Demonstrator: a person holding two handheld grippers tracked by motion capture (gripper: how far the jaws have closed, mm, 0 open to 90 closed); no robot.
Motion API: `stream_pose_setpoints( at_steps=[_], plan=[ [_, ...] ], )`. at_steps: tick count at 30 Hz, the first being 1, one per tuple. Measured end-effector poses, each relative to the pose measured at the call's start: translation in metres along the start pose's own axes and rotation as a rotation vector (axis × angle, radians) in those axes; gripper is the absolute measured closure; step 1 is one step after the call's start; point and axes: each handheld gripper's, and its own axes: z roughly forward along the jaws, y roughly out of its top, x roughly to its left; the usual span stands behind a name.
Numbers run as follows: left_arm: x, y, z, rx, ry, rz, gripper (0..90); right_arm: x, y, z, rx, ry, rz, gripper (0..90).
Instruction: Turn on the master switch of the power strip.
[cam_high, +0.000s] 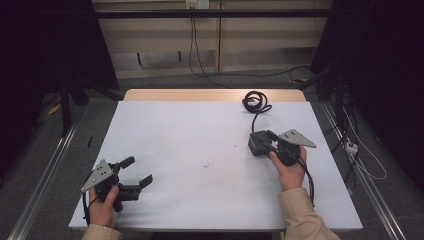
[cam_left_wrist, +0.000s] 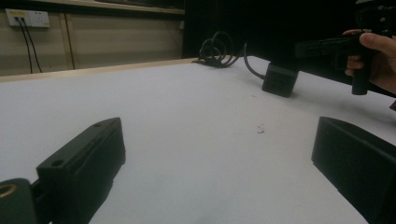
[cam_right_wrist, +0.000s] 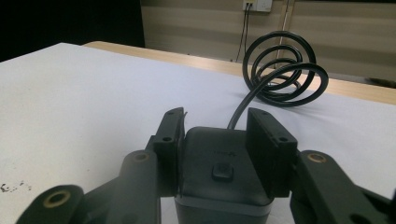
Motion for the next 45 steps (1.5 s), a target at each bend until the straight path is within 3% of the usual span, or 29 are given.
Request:
stream_pose_setpoints(
  at_steps=[45],
  plan=[
    [-0.0001, -0.0010, 0.0011, 0.004, 0.001, 0.000, 2.3, -0.0035, 0.0024, 0.0074, 0.034, 0.022, 0.006, 74.7]
  ],
)
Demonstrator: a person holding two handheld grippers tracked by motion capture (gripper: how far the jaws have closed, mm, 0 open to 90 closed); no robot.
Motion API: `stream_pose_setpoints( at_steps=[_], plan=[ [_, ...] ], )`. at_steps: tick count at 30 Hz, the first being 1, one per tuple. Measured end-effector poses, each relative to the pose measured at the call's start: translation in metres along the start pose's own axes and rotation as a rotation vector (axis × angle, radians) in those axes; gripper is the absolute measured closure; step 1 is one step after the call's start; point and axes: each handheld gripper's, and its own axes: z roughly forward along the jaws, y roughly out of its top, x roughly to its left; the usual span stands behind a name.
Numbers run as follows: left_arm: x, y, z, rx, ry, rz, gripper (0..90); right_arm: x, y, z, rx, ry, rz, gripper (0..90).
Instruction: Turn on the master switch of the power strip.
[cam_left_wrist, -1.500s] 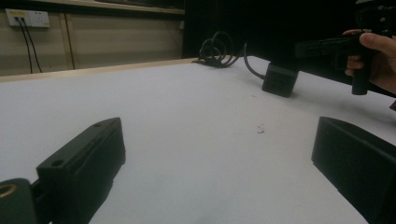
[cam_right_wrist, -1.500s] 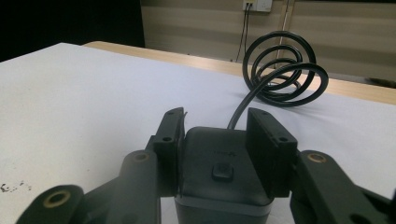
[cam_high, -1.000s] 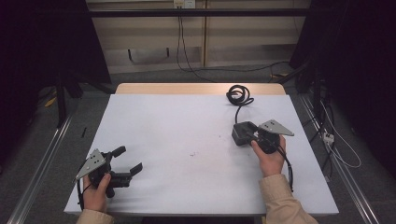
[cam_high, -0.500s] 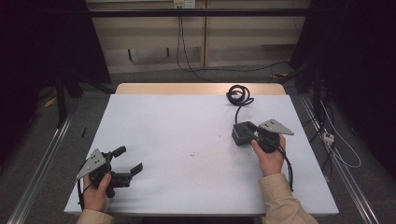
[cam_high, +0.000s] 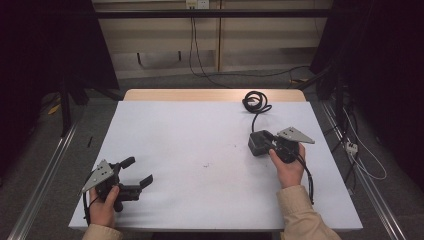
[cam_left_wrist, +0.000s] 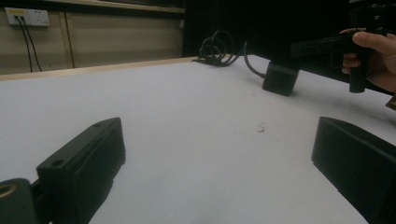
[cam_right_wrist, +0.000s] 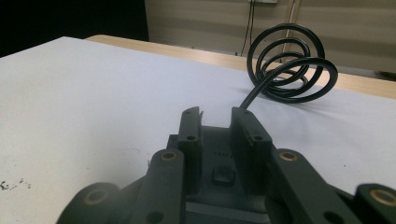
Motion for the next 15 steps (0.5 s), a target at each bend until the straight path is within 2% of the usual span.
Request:
stream_pose_setpoints(
  at_steps=[15],
  plan=[
    [0.0000, -0.0005, 0.0006, 0.009, 0.001, 0.003, 2.3, -0.0019, 0.0011, 0.0021, 0.006, 0.010, 0.000, 79.8]
  ],
)
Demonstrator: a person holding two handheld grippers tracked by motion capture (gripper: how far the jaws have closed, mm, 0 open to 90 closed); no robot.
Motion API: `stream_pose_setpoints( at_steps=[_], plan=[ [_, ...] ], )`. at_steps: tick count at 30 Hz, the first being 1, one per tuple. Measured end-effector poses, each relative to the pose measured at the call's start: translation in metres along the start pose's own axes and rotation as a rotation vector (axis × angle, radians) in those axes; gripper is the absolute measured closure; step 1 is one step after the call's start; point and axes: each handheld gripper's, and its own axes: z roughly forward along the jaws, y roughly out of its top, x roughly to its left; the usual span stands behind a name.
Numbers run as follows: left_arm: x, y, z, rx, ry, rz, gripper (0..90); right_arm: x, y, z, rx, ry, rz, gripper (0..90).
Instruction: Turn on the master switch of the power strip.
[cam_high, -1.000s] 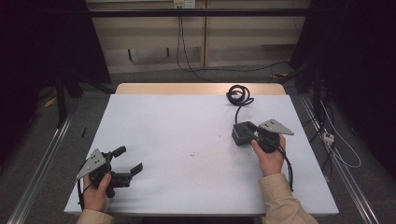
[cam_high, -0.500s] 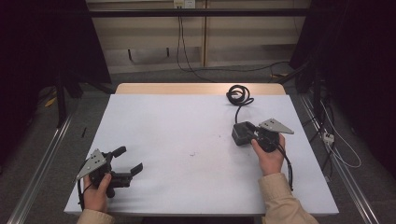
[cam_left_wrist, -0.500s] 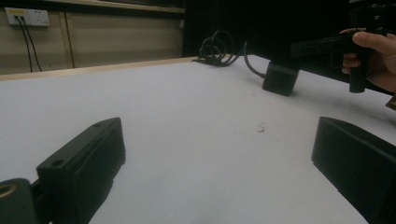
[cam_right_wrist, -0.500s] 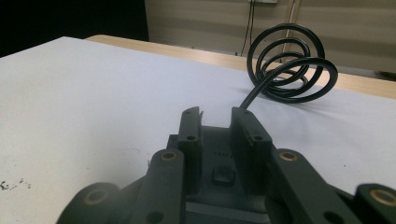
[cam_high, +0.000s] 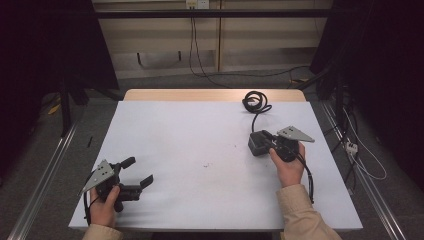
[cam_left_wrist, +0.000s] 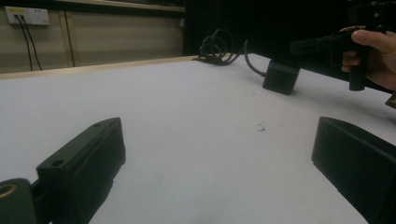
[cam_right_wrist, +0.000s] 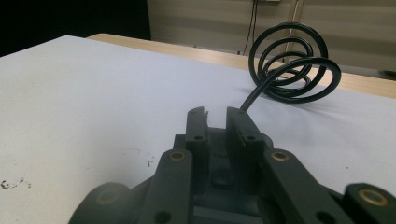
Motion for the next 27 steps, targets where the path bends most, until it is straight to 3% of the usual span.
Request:
stream_pose_setpoints(
  at_steps=[27],
  plan=[
    [-0.0004, -0.0006, 0.0004, -0.001, 0.004, -0.001, 2.3, -0.0043, -0.0029, -0.0006, 0.051, 0.005, 0.026, 90.0]
  ],
)
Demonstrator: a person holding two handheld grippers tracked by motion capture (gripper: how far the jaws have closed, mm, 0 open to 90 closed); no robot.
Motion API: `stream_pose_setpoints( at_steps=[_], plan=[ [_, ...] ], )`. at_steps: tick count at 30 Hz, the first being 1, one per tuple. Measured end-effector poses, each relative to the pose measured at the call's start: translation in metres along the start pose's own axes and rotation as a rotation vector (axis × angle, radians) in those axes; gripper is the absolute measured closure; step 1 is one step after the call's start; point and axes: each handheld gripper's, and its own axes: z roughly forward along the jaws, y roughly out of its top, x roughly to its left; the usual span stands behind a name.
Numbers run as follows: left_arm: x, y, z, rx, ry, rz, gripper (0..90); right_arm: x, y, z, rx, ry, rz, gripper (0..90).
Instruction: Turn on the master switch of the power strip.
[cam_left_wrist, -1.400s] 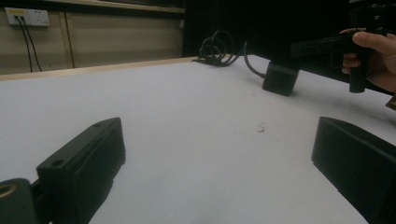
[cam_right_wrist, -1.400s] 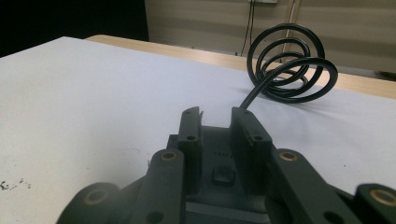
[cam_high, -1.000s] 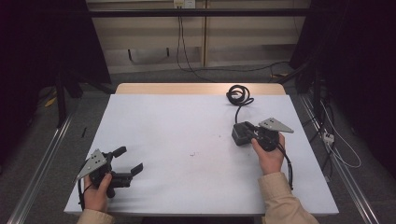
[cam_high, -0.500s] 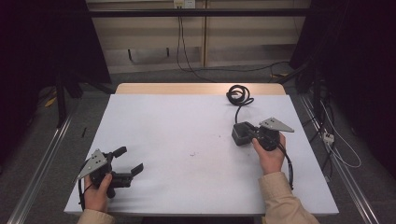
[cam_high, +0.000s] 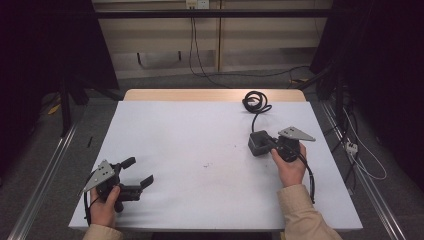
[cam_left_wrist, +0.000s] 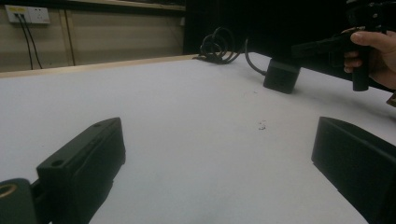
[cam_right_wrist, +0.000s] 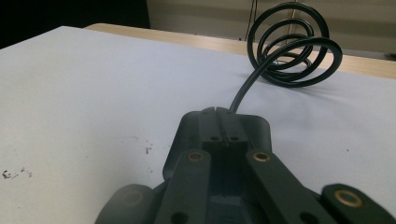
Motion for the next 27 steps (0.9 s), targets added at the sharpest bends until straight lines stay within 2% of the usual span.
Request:
stream_pose_setpoints(
  at_steps=[27],
  plan=[
    [0.0001, 0.0005, -0.0012, -0.007, 0.004, -0.004, 2.3, 0.0004, -0.0027, 0.0009, 0.014, -0.015, -0.035, 90.0]
  ],
)
